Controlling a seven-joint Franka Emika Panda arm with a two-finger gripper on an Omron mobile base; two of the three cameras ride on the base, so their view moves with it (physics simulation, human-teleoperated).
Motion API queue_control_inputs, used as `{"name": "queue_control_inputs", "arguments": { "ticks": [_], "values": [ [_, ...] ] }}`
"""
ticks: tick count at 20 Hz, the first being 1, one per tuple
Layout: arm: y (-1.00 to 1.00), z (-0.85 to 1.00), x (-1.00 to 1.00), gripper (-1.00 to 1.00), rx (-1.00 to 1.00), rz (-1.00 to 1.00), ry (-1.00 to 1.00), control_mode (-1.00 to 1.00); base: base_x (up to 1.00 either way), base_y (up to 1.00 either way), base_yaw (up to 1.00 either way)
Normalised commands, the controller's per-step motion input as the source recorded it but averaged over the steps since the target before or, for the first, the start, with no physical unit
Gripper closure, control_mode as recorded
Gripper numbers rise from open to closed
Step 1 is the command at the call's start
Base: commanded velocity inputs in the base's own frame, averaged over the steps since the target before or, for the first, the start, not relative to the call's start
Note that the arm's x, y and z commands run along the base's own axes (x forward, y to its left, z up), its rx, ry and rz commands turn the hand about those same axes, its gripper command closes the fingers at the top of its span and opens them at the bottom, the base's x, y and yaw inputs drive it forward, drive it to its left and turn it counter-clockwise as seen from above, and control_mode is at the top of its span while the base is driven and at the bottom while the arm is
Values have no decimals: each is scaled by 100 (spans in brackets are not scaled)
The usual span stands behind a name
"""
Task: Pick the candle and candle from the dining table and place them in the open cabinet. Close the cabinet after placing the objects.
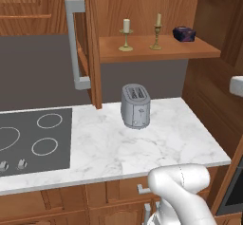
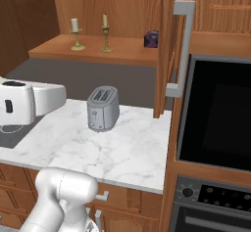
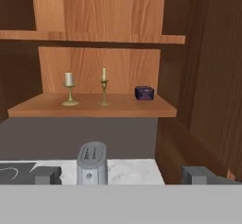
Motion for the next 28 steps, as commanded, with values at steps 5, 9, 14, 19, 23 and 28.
{"name": "queue_control_inputs", "arguments": {
  "ticks": [5,9,14,19,23,28],
  "values": [
    [0,0,-22,-100,3,-1,0,-100,0,0,0],
    [-7,0,-21,-100,3,0,0,-100,0,0,0],
    [-6,0,-24,-100,1,0,0,-100,0,0,0],
    [-7,0,-15,-100,1,0,1,-100,0,0,0],
    [-5,0,-16,-100,0,0,0,-100,0,0,0],
    [-5,0,-15,-100,0,0,0,-100,0,0,0]
  ]
}}
